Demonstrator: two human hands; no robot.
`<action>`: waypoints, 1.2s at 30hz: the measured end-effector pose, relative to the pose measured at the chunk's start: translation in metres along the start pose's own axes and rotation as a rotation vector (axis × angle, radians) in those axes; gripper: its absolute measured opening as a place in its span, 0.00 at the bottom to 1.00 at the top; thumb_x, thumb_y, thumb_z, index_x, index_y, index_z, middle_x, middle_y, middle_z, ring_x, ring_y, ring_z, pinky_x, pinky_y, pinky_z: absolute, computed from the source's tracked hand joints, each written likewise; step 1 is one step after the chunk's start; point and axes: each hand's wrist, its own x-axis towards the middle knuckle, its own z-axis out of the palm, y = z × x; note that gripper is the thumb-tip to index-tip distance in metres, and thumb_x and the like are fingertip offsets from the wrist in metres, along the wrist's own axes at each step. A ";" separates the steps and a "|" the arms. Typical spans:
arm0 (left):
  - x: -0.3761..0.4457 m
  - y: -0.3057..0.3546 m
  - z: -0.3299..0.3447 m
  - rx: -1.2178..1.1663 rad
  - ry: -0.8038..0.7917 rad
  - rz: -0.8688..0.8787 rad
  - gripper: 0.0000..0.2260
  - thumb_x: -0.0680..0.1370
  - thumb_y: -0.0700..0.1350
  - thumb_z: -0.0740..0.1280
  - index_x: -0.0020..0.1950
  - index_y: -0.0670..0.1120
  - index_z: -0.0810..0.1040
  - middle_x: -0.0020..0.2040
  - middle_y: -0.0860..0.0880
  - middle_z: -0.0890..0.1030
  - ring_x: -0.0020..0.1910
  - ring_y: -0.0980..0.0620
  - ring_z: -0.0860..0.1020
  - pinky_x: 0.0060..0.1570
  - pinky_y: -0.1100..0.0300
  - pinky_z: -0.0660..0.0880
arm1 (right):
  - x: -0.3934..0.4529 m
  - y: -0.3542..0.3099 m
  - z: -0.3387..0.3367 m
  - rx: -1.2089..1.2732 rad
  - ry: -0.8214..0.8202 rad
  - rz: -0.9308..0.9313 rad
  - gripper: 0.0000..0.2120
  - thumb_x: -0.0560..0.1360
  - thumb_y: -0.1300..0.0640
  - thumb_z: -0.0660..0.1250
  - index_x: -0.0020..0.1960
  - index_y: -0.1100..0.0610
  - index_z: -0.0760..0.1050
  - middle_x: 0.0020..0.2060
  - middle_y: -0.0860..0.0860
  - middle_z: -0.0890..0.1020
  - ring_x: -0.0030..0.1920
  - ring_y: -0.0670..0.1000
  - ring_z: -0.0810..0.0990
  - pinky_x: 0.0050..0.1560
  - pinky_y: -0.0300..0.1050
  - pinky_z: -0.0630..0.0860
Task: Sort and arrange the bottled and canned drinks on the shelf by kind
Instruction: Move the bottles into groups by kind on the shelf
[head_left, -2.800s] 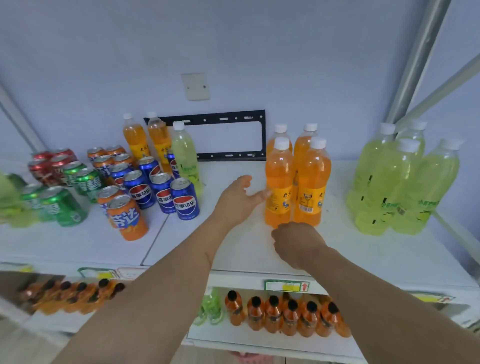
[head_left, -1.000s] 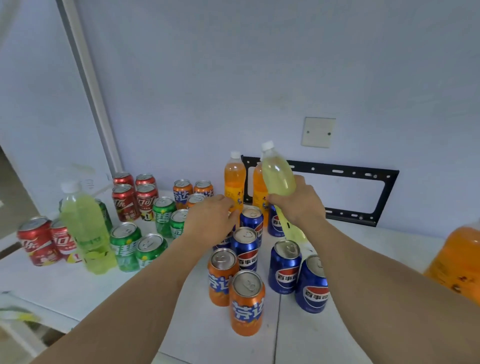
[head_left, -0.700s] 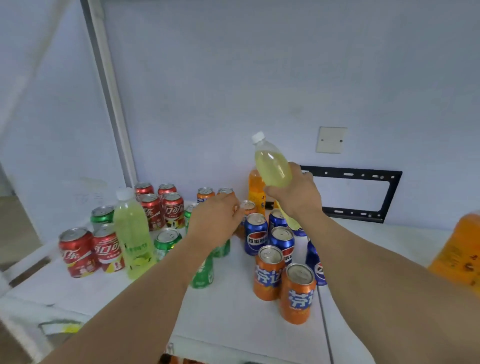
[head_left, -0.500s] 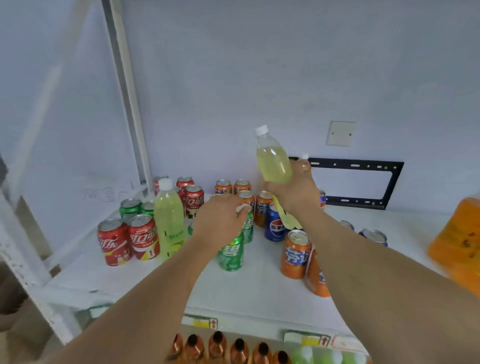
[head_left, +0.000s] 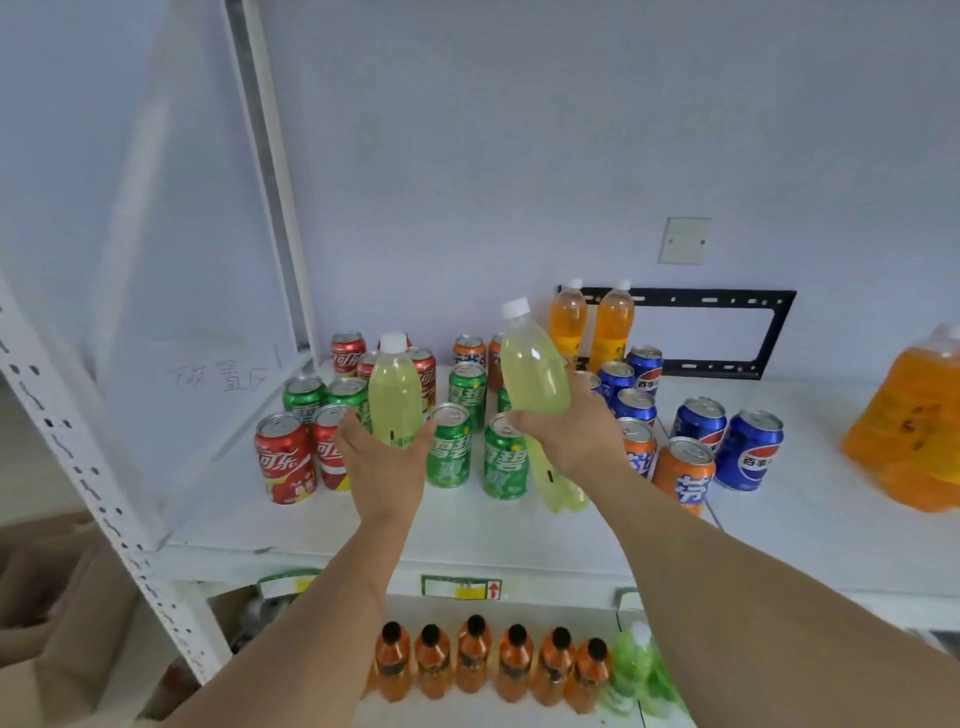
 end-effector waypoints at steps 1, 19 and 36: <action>0.006 -0.001 0.002 -0.038 -0.027 -0.018 0.49 0.68 0.63 0.74 0.78 0.41 0.56 0.75 0.40 0.63 0.74 0.40 0.63 0.71 0.42 0.65 | -0.004 0.003 0.001 0.000 -0.014 0.008 0.38 0.64 0.37 0.74 0.70 0.46 0.64 0.54 0.52 0.77 0.41 0.50 0.78 0.31 0.45 0.76; -0.071 -0.010 -0.003 -0.251 -0.261 -0.041 0.17 0.70 0.57 0.76 0.55 0.60 0.74 0.51 0.52 0.81 0.49 0.50 0.81 0.49 0.50 0.80 | -0.080 0.082 -0.011 0.528 -0.030 0.194 0.28 0.67 0.44 0.77 0.63 0.44 0.69 0.49 0.42 0.81 0.50 0.47 0.81 0.53 0.50 0.80; -0.378 0.105 0.107 -0.323 -0.775 -0.098 0.20 0.78 0.65 0.60 0.64 0.55 0.66 0.60 0.56 0.72 0.57 0.55 0.72 0.56 0.55 0.69 | -0.184 0.251 -0.259 0.541 0.059 0.358 0.32 0.76 0.33 0.57 0.72 0.53 0.67 0.57 0.49 0.75 0.54 0.52 0.73 0.53 0.47 0.69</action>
